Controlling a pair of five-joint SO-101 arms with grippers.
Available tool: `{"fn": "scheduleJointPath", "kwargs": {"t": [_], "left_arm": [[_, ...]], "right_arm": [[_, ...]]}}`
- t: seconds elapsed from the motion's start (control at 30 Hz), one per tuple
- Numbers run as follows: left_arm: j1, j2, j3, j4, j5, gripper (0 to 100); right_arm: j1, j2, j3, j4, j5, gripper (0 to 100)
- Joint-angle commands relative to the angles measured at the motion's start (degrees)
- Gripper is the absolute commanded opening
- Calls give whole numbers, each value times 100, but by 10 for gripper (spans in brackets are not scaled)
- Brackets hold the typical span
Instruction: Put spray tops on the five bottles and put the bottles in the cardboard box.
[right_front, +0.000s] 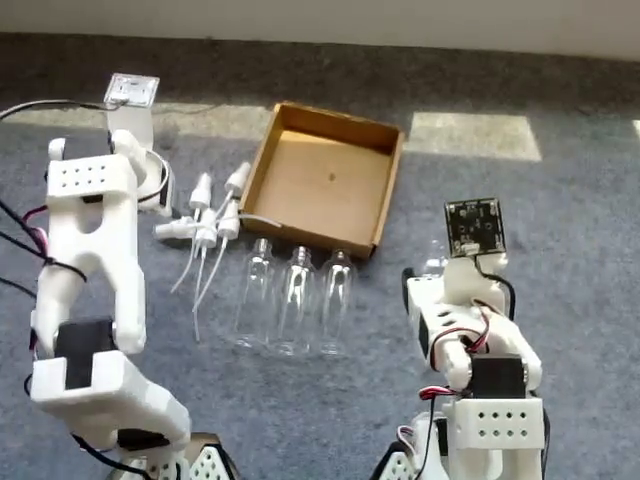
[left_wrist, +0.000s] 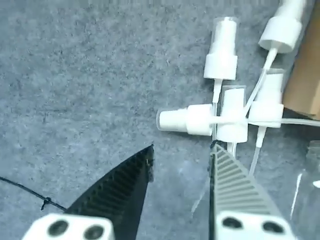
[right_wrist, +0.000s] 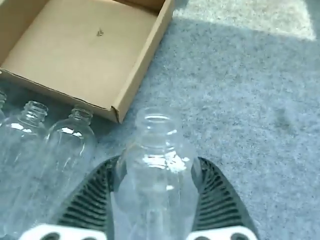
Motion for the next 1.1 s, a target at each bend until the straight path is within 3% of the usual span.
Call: {"fn": "scheduleJointPath", "kwargs": {"t": [0.0,0.23,0.7,0.87,1.07], "left_arm": [[382,400,-708,-299,-519,183],[743,1842,-2123,-273,-624,231],[611,3846,-3723,-273,-598,230],[611,3987,-3732,-273,-598,140],[602,3969,-3943,-114,-264,101]], "right_arm": [[-40,-57,-330,40,-35,4],[-40,-40,-321,40,-35,4],[-40,-40,-277,48,-35,4],[-40,-48,-110,48,-35,4],[-48,-57,-119,22,-35,4]]}}
